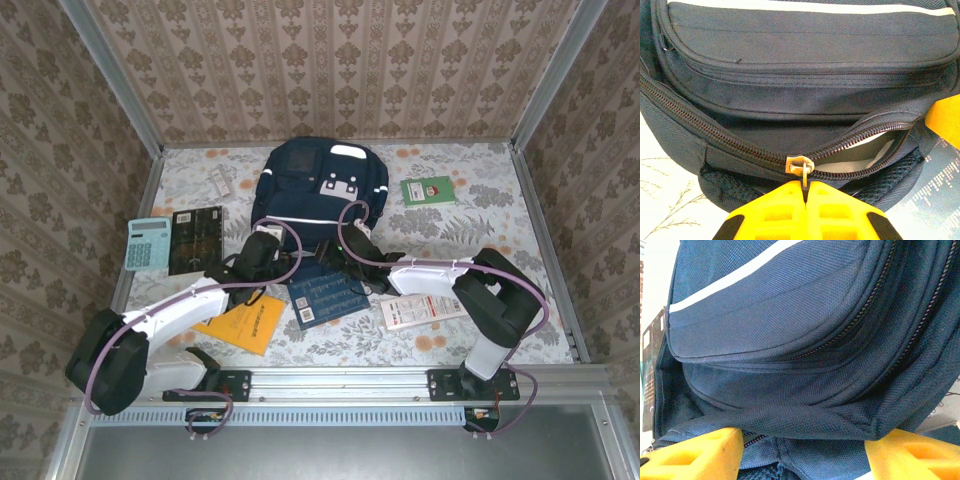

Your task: Pack the student bag

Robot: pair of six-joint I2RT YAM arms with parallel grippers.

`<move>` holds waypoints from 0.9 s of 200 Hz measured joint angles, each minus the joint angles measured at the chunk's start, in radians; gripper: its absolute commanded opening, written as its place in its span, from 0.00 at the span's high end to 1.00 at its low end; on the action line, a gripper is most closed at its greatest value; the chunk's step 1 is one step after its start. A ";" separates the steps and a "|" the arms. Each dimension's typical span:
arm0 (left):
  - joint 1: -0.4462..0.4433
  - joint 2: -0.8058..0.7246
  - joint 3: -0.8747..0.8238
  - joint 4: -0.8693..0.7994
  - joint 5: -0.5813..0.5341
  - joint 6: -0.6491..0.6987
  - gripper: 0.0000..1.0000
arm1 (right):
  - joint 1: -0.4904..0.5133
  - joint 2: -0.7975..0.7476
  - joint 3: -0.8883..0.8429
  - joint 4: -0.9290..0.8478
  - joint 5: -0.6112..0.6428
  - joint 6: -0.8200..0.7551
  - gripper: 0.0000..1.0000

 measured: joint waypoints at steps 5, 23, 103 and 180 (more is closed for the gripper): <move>-0.001 0.000 0.000 0.001 0.000 0.000 1.00 | -0.001 0.000 0.001 0.000 0.000 0.000 0.32; -0.005 0.001 0.000 0.005 0.000 0.000 1.00 | -0.008 0.000 0.002 0.012 0.000 0.011 0.28; -0.010 0.011 0.000 0.006 -0.002 0.004 1.00 | -0.043 0.005 0.002 0.056 0.000 0.061 0.81; 0.026 0.014 0.001 0.001 -0.022 -0.013 1.00 | -0.163 -0.033 0.025 -0.004 -0.089 -0.015 1.00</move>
